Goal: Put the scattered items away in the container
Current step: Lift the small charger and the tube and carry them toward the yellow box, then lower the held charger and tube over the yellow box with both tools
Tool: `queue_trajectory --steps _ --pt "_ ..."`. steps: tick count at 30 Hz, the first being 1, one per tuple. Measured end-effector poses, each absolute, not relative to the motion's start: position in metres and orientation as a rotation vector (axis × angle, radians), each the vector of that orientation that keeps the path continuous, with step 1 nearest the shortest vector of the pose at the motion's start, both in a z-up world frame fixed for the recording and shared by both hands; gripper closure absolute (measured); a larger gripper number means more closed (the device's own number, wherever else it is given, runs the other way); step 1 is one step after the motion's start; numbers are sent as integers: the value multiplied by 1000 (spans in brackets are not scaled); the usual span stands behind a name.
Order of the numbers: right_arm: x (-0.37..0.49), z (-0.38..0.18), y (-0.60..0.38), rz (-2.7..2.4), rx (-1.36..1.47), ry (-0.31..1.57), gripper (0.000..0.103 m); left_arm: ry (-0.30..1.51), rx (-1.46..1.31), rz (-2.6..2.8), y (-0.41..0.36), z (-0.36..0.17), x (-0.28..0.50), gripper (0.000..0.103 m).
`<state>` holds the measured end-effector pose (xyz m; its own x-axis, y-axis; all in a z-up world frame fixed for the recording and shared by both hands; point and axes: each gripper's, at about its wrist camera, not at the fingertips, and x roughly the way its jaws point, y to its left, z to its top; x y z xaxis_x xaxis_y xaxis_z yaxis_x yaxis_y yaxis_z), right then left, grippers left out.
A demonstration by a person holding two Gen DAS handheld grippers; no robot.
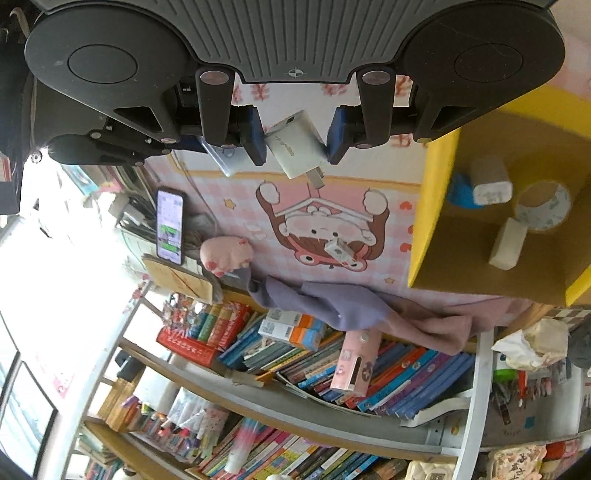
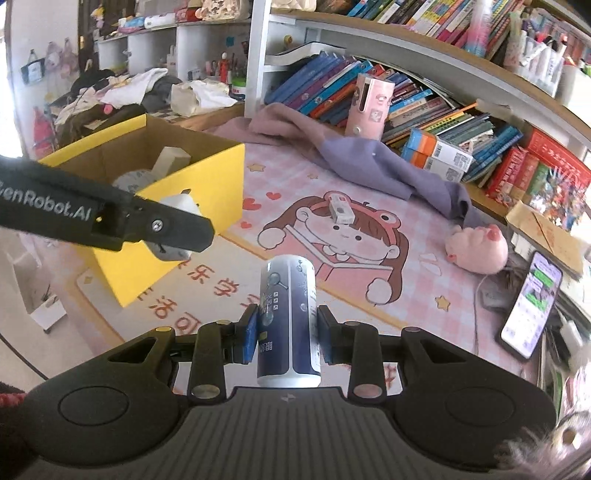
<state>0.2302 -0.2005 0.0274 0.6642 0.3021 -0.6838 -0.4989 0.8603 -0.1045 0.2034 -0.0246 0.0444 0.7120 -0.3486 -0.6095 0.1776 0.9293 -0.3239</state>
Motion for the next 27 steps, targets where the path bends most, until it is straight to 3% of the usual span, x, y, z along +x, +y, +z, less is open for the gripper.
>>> queue_trajectory --steps 15,27 --pt "115 16 -128 427 -322 765 73 755 -322 -332 45 30 109 69" --pt "70 18 -73 532 -365 756 73 739 -355 -168 105 27 58 69"
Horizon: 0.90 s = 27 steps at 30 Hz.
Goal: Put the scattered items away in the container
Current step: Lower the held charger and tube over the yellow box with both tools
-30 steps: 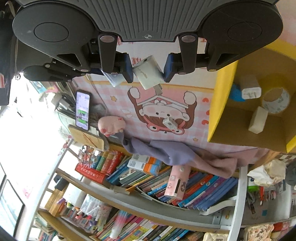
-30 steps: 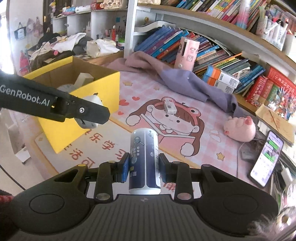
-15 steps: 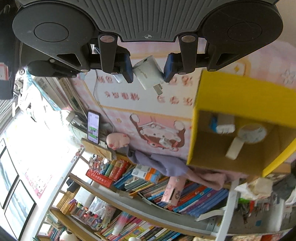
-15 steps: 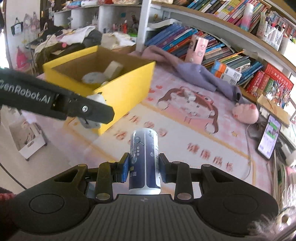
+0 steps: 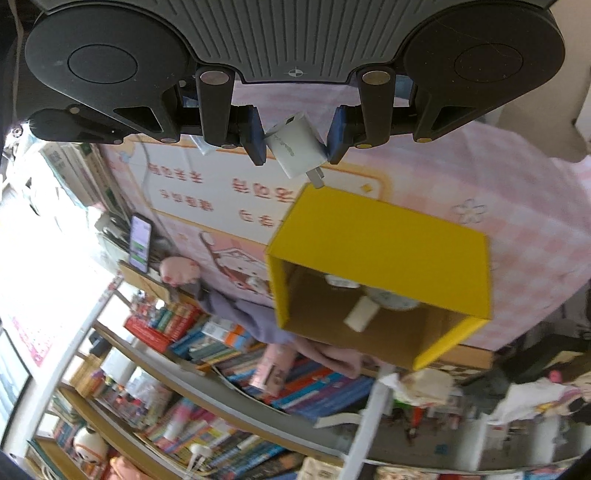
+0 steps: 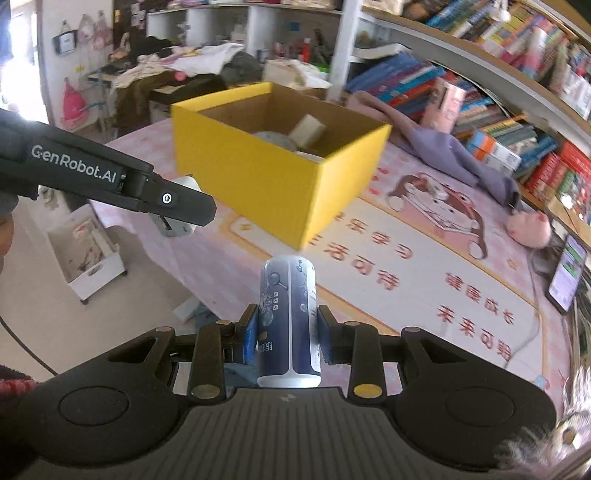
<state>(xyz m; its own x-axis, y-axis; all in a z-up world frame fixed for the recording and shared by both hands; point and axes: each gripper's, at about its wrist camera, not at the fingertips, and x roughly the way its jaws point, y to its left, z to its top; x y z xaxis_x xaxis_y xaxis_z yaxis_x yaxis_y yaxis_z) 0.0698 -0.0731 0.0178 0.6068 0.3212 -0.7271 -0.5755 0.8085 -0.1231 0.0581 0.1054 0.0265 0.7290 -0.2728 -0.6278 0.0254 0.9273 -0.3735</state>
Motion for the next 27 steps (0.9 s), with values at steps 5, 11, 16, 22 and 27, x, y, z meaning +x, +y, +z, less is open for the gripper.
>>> queue_trajectory --steps 5,11,16,22,27 --pt "60 20 -55 580 -395 747 73 737 -370 -123 120 27 45 69" --pt "52 21 -38 626 -422 744 73 726 -375 -103 132 27 35 69" --pt "49 24 -30 642 -434 735 73 721 -370 -103 135 29 30 69" --pt "51 26 -23 677 -451 735 73 717 -388 -87 141 30 30 69" --pt "53 28 -12 723 -479 730 73 724 -400 -80 145 29 36 69"
